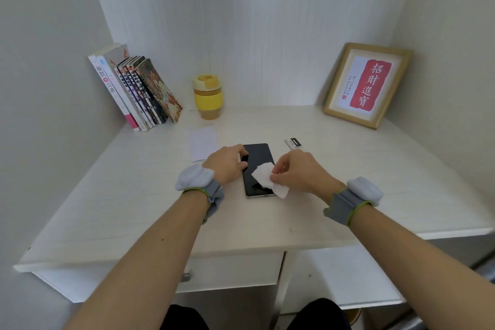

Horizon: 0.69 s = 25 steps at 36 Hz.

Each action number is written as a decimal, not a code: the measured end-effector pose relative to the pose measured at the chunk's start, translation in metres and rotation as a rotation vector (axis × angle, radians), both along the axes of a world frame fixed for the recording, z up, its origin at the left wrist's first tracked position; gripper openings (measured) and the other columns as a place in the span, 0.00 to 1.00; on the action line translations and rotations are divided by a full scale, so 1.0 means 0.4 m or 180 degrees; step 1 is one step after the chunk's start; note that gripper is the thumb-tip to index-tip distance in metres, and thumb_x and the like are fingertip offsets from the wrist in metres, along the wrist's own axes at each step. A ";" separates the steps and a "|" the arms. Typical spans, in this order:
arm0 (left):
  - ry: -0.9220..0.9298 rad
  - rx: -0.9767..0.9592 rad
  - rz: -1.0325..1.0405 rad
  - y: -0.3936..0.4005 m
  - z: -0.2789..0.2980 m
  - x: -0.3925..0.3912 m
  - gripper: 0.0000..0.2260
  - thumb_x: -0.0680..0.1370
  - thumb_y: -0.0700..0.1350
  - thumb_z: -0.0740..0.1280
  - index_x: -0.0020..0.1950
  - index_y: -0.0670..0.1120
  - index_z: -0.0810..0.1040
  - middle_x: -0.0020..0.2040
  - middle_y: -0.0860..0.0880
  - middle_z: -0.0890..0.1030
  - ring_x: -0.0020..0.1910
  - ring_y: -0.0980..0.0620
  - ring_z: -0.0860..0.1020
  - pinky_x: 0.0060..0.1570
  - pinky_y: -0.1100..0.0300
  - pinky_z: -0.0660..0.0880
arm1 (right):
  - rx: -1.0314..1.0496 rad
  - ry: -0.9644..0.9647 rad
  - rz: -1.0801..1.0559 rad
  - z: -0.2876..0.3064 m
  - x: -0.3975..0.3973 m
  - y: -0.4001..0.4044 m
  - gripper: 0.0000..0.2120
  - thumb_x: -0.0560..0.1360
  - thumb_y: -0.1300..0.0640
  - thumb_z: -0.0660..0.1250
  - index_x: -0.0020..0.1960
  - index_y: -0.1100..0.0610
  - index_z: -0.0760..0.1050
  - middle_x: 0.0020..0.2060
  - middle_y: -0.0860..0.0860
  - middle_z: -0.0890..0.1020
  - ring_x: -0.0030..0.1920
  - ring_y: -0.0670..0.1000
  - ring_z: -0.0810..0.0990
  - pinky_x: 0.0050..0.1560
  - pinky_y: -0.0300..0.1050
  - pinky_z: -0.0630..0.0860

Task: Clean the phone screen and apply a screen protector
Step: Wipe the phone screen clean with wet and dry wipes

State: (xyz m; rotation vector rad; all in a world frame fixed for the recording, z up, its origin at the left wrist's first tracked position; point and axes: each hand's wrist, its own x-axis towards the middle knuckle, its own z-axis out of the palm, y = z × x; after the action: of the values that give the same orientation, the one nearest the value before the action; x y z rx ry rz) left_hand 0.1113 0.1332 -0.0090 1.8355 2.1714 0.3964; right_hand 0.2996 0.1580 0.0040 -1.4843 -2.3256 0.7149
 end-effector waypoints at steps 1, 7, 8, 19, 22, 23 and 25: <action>-0.0025 -0.0001 -0.0015 0.000 0.000 0.000 0.16 0.81 0.48 0.61 0.68 0.50 0.70 0.60 0.44 0.77 0.58 0.45 0.76 0.50 0.59 0.67 | 0.0062 0.0056 -0.0063 -0.005 -0.005 0.006 0.03 0.73 0.56 0.71 0.45 0.53 0.83 0.33 0.41 0.75 0.41 0.46 0.76 0.35 0.33 0.69; -0.0097 -0.0039 -0.0050 0.004 -0.004 -0.006 0.15 0.80 0.49 0.62 0.67 0.50 0.71 0.59 0.43 0.77 0.56 0.42 0.77 0.53 0.55 0.71 | 0.0191 0.0300 -0.0453 -0.026 -0.055 0.054 0.02 0.74 0.55 0.70 0.45 0.51 0.81 0.45 0.52 0.83 0.50 0.53 0.82 0.52 0.45 0.78; -0.0090 -0.0042 -0.0052 0.003 -0.003 -0.007 0.15 0.80 0.49 0.62 0.66 0.50 0.71 0.59 0.43 0.77 0.56 0.42 0.77 0.53 0.55 0.70 | 0.0216 0.0304 -0.0536 -0.028 -0.064 0.060 0.02 0.74 0.55 0.70 0.45 0.51 0.81 0.48 0.54 0.84 0.51 0.54 0.81 0.53 0.46 0.78; -0.0050 -0.0004 0.0024 0.004 -0.016 -0.005 0.15 0.80 0.50 0.61 0.67 0.51 0.70 0.60 0.43 0.74 0.57 0.40 0.75 0.57 0.50 0.72 | 0.0409 -0.0360 -0.0204 -0.022 -0.044 0.018 0.06 0.76 0.54 0.68 0.50 0.53 0.82 0.49 0.53 0.84 0.51 0.54 0.81 0.49 0.43 0.76; -0.0061 0.0008 0.0031 0.003 -0.016 -0.004 0.15 0.80 0.50 0.61 0.67 0.51 0.70 0.61 0.43 0.74 0.57 0.40 0.75 0.56 0.51 0.72 | 0.0067 -0.0510 0.0134 0.016 -0.026 0.003 0.08 0.73 0.55 0.69 0.48 0.54 0.84 0.47 0.50 0.85 0.49 0.50 0.81 0.46 0.40 0.76; -0.0059 0.0012 0.0010 0.002 -0.012 -0.001 0.15 0.80 0.50 0.60 0.67 0.51 0.70 0.61 0.43 0.74 0.57 0.41 0.75 0.55 0.52 0.71 | -0.0083 -0.0471 0.0205 0.033 -0.024 0.003 0.08 0.73 0.55 0.69 0.48 0.55 0.85 0.46 0.51 0.85 0.47 0.49 0.80 0.44 0.40 0.75; -0.0102 0.0017 -0.0030 -0.004 0.001 0.002 0.15 0.81 0.48 0.59 0.68 0.49 0.70 0.62 0.43 0.75 0.59 0.42 0.75 0.55 0.54 0.70 | -0.0277 -0.0138 0.0221 0.068 -0.032 0.007 0.08 0.73 0.56 0.69 0.46 0.59 0.85 0.45 0.53 0.85 0.42 0.48 0.78 0.41 0.39 0.74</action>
State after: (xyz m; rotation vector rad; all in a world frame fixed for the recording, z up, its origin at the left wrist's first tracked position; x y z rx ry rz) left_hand 0.1121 0.1317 -0.0085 1.8288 2.1419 0.4273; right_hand 0.2868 0.1610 0.0313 -1.4750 -2.4175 0.8196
